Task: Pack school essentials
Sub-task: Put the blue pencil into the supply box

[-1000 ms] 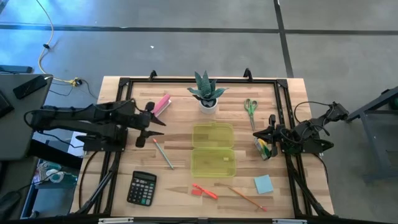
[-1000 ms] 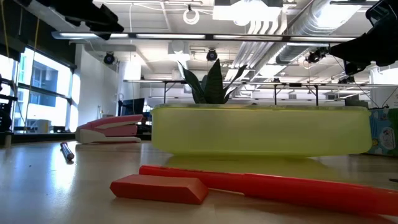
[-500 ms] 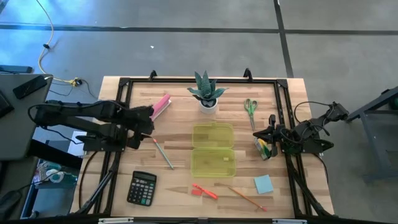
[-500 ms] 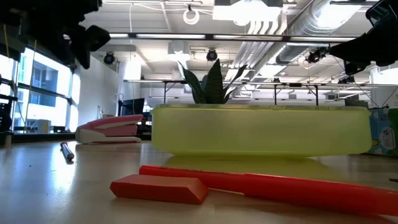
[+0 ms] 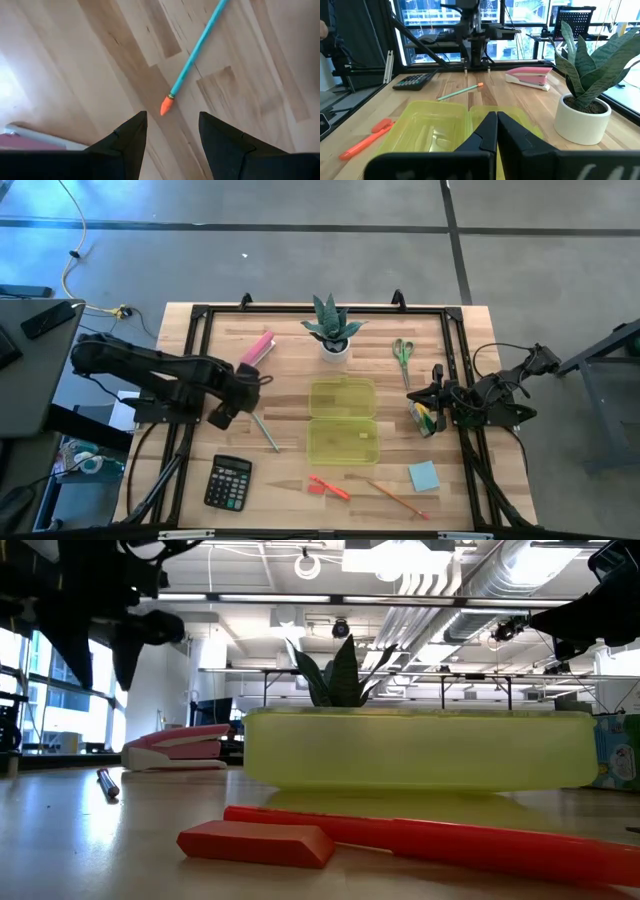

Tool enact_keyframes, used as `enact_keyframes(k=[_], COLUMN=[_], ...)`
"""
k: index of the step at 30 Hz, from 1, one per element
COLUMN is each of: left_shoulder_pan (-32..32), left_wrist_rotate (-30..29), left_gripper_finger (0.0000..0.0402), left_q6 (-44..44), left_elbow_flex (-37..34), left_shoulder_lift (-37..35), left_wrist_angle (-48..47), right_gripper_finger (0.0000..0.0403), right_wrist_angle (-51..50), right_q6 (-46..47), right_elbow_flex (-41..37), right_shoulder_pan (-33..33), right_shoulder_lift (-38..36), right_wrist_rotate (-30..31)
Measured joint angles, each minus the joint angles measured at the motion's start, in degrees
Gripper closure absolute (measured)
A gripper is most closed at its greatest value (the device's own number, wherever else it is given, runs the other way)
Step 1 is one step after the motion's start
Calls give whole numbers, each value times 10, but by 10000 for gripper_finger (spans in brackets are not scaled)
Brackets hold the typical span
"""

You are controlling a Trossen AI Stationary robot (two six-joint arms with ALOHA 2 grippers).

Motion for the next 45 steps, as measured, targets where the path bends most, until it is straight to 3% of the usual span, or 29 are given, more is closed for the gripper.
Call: enact_keyframes(k=[22,29,39,45], left_shoulder_pan=[-9,-8,10,31], left_wrist_rotate=[-48,-71,-52,-21], left_gripper_finger=[234,234,235,273], left_q6=[-3,-3,-8,-18], left_elbow_flex=[0,0,2,3], left_shoulder_lift=[220,256,286,293], left_wrist_angle=[34,41,58,57], right_gripper_finger=[403,403,403,403], right_wrist_angle=[0,0,0,0], right_q6=[0,0,0,0], right_elbow_flex=[0,0,0,0], right_shoulder_pan=[0,0,0,0], right_shoulder_lift=[0,0,0,0], right_wrist_rotate=[0,0,0,0])
